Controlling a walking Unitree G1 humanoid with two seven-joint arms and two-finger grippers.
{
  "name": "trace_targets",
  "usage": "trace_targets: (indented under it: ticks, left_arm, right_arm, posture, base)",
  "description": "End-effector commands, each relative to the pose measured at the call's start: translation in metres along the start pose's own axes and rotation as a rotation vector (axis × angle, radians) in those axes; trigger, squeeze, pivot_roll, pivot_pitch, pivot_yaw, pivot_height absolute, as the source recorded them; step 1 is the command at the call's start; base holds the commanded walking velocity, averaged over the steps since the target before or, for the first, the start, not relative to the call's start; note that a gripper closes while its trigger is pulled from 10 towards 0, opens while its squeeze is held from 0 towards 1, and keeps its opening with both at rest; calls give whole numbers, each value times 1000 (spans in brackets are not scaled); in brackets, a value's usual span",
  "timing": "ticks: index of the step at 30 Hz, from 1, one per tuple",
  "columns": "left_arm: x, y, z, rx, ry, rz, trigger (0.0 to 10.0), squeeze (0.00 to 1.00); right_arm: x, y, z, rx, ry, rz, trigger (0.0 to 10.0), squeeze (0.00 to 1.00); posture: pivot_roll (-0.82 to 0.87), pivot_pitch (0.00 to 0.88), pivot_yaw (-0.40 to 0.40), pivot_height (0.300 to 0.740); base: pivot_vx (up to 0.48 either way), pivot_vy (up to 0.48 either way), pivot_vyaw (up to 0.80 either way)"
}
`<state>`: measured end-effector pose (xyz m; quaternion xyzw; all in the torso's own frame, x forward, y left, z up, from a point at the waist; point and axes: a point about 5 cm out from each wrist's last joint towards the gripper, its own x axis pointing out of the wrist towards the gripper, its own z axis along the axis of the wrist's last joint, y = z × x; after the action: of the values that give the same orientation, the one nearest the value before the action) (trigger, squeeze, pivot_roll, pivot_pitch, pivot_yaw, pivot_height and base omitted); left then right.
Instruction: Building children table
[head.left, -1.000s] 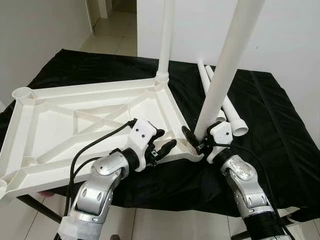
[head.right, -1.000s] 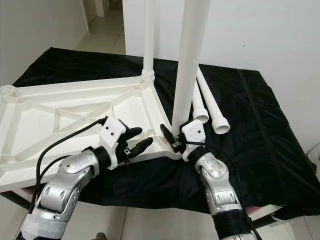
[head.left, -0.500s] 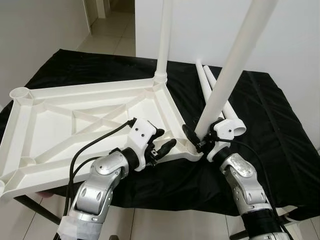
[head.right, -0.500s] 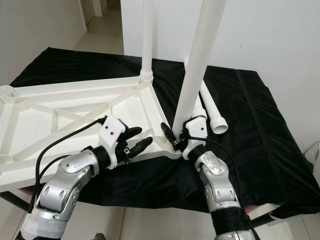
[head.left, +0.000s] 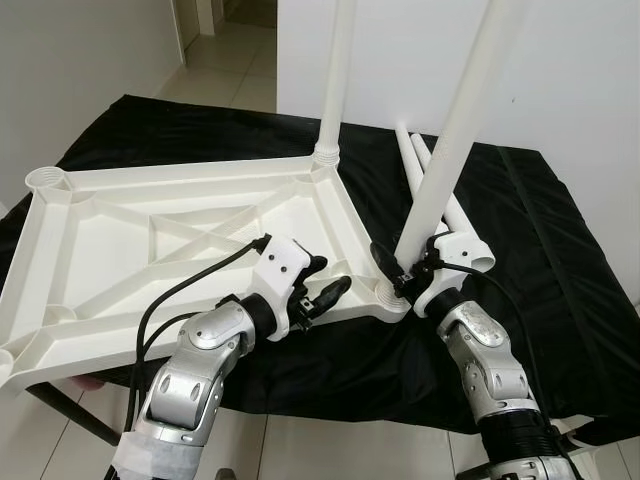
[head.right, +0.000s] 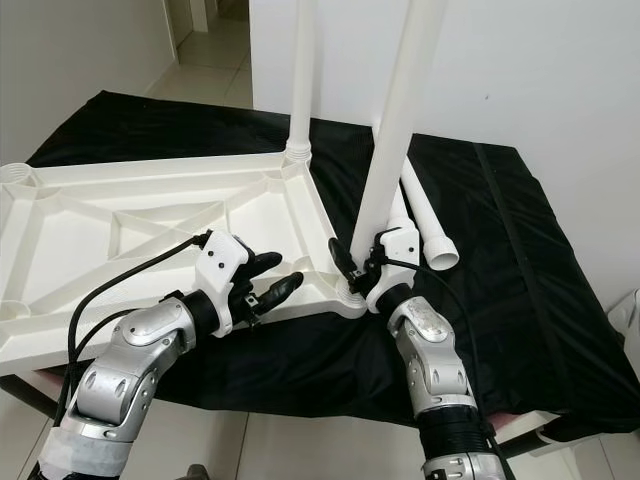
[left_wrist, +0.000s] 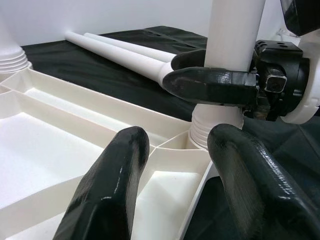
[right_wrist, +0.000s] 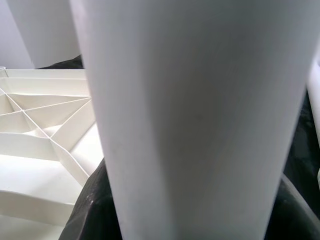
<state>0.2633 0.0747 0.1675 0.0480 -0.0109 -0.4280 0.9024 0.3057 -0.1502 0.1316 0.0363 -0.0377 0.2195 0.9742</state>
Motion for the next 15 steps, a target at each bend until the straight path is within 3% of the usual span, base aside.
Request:
trace_targets:
  ticks: [1, 9, 15]
  left_arm:
    - [-1, 3, 3, 12, 0, 71, 10000, 0]
    - [-2, 4, 5, 15, -1, 73, 10000, 0]
    - [-3, 5, 6, 17, -1, 79, 10000, 0]
  right_arm:
    - [-19, -15, -38, 170, 140, -174, 10000, 0]
    - [-27, -21, -41, 221, 110, -261, 10000, 0]
    - [-34, -8, -39, 130, 46, -212, 10000, 0]
  posture:
    - [126, 64, -36, 740]
    - [127, 69, -34, 740]
    - [129, 72, -30, 740]
  base:
    - [0, 0, 0]
    - [0, 0, 0]
    - [0, 0, 0]
